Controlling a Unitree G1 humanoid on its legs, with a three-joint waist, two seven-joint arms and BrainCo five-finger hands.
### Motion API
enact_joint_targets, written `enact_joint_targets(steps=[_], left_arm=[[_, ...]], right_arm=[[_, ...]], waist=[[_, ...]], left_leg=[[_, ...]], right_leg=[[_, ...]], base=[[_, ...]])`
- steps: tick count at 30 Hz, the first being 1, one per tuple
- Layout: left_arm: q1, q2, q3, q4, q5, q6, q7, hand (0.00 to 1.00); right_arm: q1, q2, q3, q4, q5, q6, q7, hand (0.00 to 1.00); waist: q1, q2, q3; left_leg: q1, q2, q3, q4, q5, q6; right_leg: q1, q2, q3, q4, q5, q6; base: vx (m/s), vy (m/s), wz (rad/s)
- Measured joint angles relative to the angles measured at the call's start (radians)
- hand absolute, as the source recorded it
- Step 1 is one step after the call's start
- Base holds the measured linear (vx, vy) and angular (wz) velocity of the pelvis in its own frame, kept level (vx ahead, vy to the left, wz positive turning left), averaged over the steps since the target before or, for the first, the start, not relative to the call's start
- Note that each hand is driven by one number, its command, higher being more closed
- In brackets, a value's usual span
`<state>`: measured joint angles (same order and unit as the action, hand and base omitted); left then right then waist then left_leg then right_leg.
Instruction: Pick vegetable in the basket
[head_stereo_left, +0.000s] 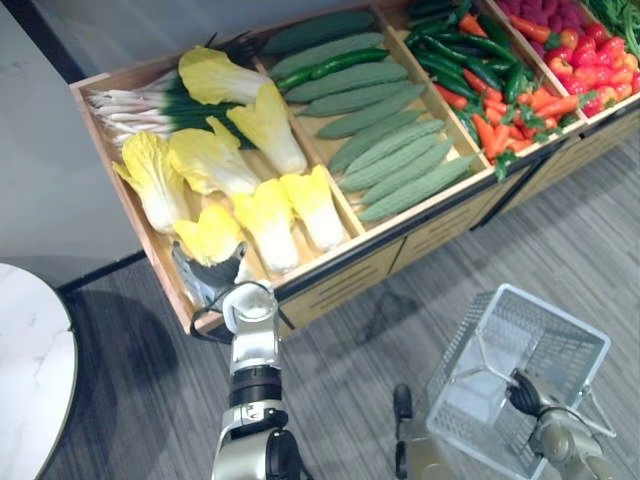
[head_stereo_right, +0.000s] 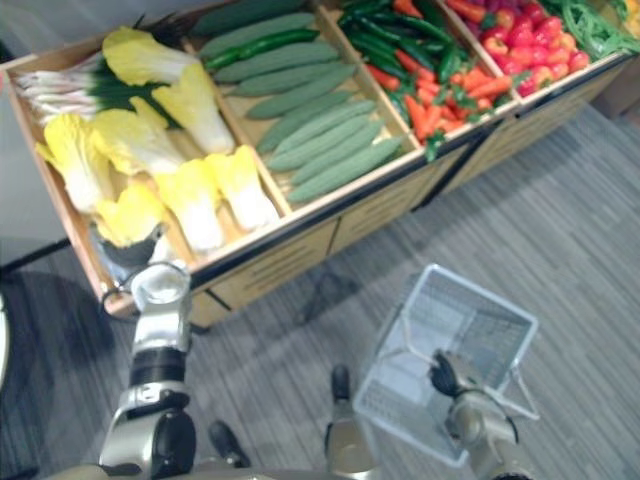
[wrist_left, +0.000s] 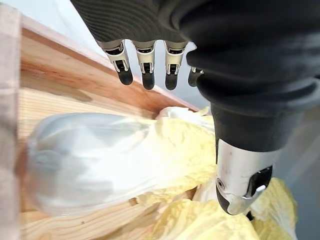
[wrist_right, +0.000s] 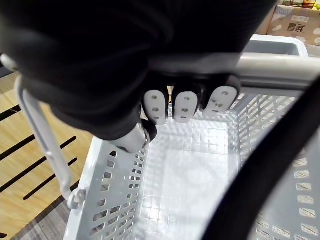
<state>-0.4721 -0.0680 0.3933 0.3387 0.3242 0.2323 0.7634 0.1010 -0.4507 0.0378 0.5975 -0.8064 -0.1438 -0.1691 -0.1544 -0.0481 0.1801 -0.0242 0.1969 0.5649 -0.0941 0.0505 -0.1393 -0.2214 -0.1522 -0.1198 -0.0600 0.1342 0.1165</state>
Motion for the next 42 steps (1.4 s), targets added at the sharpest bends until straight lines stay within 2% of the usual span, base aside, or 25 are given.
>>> enact_joint_targets(steps=[12, 19, 25, 26, 35, 42], left_arm=[[-0.025, 0.015, 0.008, 0.116, -0.028, 0.007, 0.014, 0.00], [-0.118, 0.108, 0.006, 0.314, -0.011, 0.007, 0.018, 0.00], [-0.173, 0.142, 0.004, 0.423, 0.012, 0.007, 0.041, 0.00], [-0.182, 0.151, 0.003, 0.434, 0.012, 0.007, 0.043, 1.00], [-0.232, 0.238, -0.015, 0.566, 0.011, 0.005, 0.044, 1.00], [-0.239, 0.260, -0.020, 0.604, -0.019, -0.037, 0.044, 1.00]], right_arm=[[-0.023, 0.000, 0.018, -0.001, 0.000, -0.001, -0.025, 1.00], [-0.043, -0.018, 0.051, 0.000, 0.000, -0.002, -0.043, 1.00], [-0.078, -0.043, 0.111, 0.007, 0.001, -0.024, -0.053, 1.00], [-0.084, -0.047, 0.121, 0.008, 0.001, -0.032, -0.063, 1.00], [-0.107, -0.061, 0.170, 0.010, 0.001, -0.052, -0.070, 1.00], [-0.126, -0.063, 0.179, 0.039, 0.001, -0.052, -0.079, 1.00]], waist=[[0.002, 0.002, 0.035], [0.003, 0.007, 0.061], [0.007, 0.010, 0.063], [0.008, 0.010, 0.063], [0.009, 0.005, 0.067], [0.007, 0.003, 0.071]], left_leg=[[-0.025, 0.000, 0.001, 0.000, 0.000, 0.000], [-0.030, 0.002, 0.001, 0.024, -0.011, 0.004], [-0.042, 0.002, 0.005, 0.026, -0.014, 0.000], [-0.048, 0.001, 0.005, 0.025, -0.014, 0.000], [-0.050, -0.008, 0.026, 0.022, -0.013, 0.000], [-0.042, -0.021, 0.024, -0.001, 0.000, 0.003]], right_leg=[[-0.027, 0.004, 0.008, -0.006, 0.000, 0.000], [-0.035, 0.002, 0.025, -0.006, 0.000, 0.000], [-0.056, 0.004, 0.039, -0.006, 0.004, 0.000], [-0.065, 0.005, 0.043, -0.007, 0.009, -0.001], [-0.072, 0.003, 0.069, -0.043, 0.050, 0.000], [-0.071, -0.004, 0.069, -0.043, 0.054, 0.003]], base=[[0.01, -0.014, -0.02], [0.00, -0.026, -0.06], [-0.03, -0.018, -0.06], [-0.05, -0.022, -0.08], [-0.04, -0.019, -0.08], [0.00, 0.000, 0.00]])
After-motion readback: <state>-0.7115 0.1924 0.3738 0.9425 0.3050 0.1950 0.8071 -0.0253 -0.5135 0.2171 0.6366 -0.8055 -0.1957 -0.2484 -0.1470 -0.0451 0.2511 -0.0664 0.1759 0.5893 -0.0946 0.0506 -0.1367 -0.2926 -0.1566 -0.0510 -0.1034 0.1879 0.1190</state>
